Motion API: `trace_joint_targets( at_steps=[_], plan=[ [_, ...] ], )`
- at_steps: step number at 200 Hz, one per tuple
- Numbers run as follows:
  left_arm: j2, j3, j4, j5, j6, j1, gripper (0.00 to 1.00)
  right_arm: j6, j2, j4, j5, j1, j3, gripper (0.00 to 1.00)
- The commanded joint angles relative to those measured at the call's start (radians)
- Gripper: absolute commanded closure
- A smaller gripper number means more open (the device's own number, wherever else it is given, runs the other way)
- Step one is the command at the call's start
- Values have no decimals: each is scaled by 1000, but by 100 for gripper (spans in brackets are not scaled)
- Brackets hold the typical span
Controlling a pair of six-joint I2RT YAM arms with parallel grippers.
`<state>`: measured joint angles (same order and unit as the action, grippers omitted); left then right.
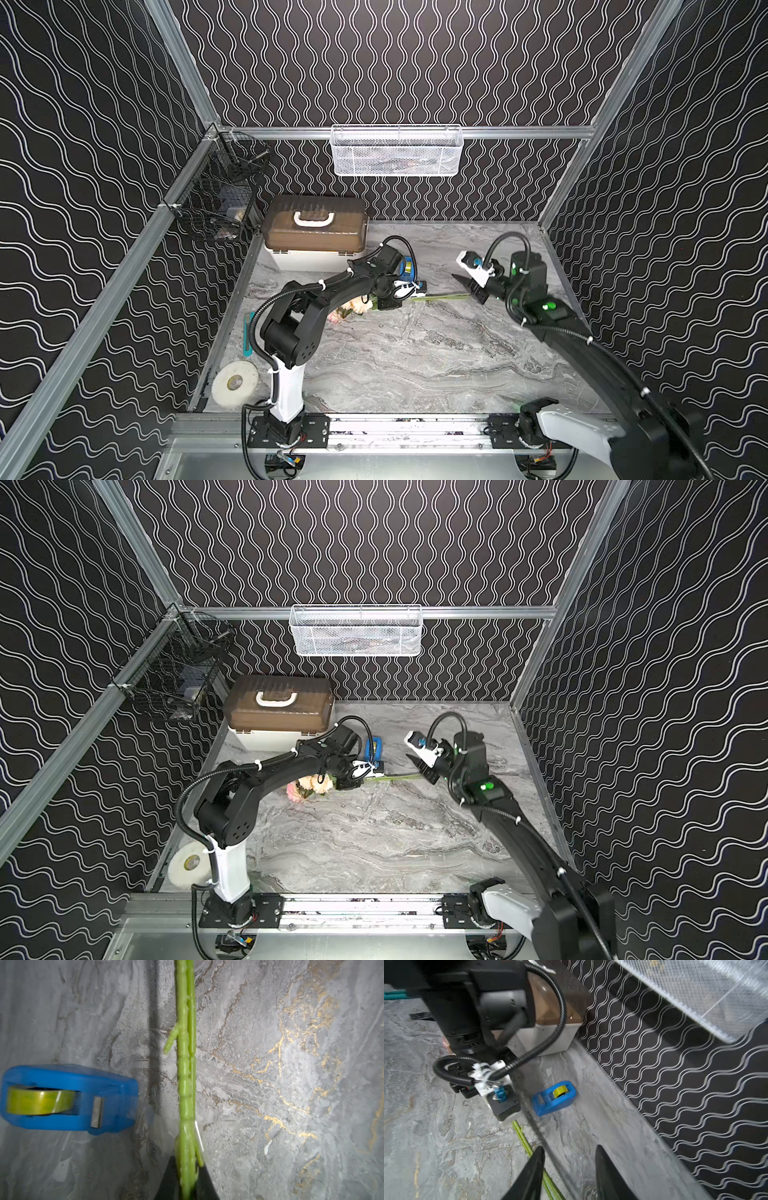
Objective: Wrap bouquets with tape
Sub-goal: Wrap the tape around the bouquet.
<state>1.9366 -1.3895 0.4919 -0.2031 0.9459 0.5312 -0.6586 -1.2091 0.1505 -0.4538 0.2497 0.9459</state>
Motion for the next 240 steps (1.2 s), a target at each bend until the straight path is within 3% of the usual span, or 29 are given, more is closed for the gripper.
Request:
trace_joint_targets(
  at_steps=[1,21,51,83,99,132,163,240],
  plan=[
    [-18,21,-97,66,54,12,100,-128,-164,389,-243,-65,162,57],
    [-24,43,-142,115,61,22,100,-283,-336,610,-294,-77,327,56],
    [-64,126,-275,215,100,49,100,-421,-556,794,-358,-86,490,54],
    [-103,245,-495,324,161,65,100,-481,-716,835,-383,-70,589,53],
    [-109,264,-514,325,190,65,100,-462,-768,798,-348,-56,628,51],
    [-127,363,-725,385,243,87,100,-485,-901,862,-266,-21,762,49],
    [-133,407,-804,397,279,99,100,-486,-975,859,-205,2,831,48],
    [-111,448,-929,448,330,106,100,-566,-1037,1005,-254,24,952,48]
  ],
)
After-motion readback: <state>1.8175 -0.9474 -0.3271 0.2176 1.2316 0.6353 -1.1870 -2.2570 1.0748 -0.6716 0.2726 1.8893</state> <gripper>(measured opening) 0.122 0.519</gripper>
